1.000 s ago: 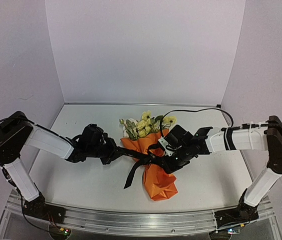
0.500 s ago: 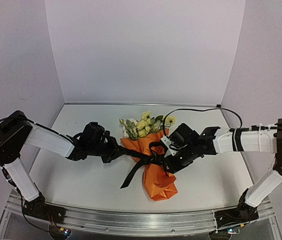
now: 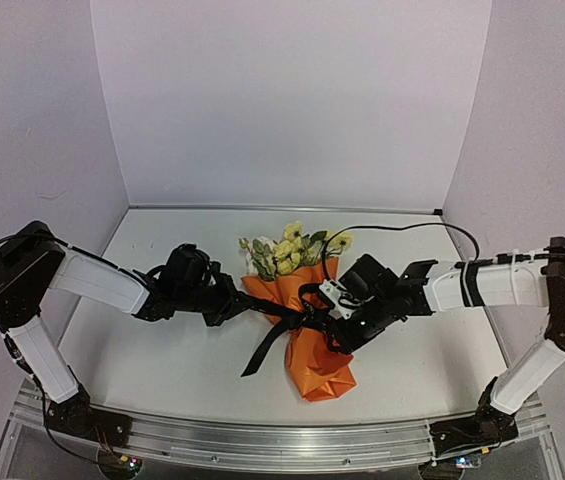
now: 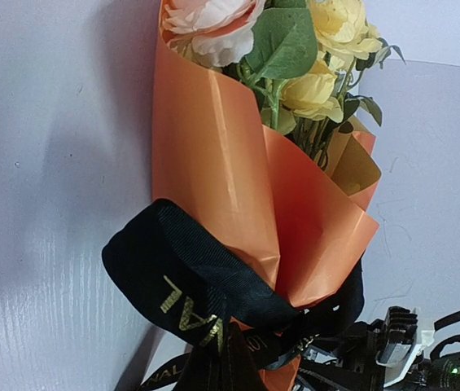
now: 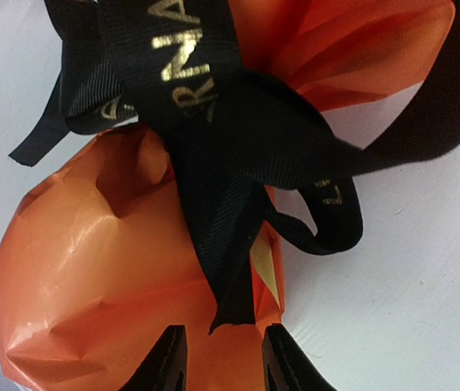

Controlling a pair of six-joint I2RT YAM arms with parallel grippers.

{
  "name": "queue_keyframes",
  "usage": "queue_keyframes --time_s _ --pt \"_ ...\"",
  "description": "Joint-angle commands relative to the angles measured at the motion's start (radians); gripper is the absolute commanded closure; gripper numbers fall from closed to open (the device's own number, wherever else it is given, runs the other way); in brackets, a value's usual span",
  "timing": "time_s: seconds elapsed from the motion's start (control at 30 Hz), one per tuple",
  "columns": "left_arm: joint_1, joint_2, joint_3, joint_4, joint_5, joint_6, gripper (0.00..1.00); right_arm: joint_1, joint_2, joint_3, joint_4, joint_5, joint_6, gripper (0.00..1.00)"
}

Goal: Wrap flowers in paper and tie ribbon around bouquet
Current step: Cross the half-tied ribbon over the folded bouquet.

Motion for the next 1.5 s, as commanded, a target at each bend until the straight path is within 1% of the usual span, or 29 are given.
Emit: queue_keyframes --time_s 0.0,0.1,0.23,0.27,0.3,0.57,0.67,0.93,1.33,1.47 --pt "0.006 -0.014 0.036 0.002 -0.001 0.023 1.0 0.008 0.043 0.056 0.006 0.051 -0.02 0.67" --pt "0.006 -0.013 0.034 0.0 -0.002 0.024 1.0 0.008 0.065 0.076 0.005 0.056 -0.021 0.71" --pt "0.007 -0.015 0.034 -0.005 -0.002 0.024 1.0 0.008 0.071 0.1 -0.019 0.06 -0.014 0.93" --pt "0.006 -0.016 0.034 -0.007 -0.003 0.024 1.0 0.008 0.067 0.102 -0.029 0.063 -0.013 0.98" --pt "0.006 -0.016 0.034 -0.007 -0.004 0.025 1.0 0.008 0.06 0.102 -0.037 0.065 -0.013 1.0" --pt "0.007 -0.012 0.031 -0.007 0.0 0.026 1.0 0.008 -0.019 0.096 -0.132 0.129 -0.016 1.0" --pt "0.009 -0.013 0.03 -0.008 0.002 0.03 1.0 0.006 -0.052 0.067 -0.164 0.161 -0.036 1.0" --pt "0.016 -0.009 0.019 0.002 0.024 0.042 1.0 -0.018 -0.091 -0.028 -0.186 0.165 -0.049 1.0" --pt "0.025 0.027 0.076 -0.095 0.108 0.193 1.0 -0.064 -0.14 -0.151 -0.175 0.17 -0.04 1.0" --pt "0.025 0.043 0.117 -0.15 0.122 0.27 1.0 -0.072 -0.145 -0.182 -0.163 0.174 -0.03 1.0"
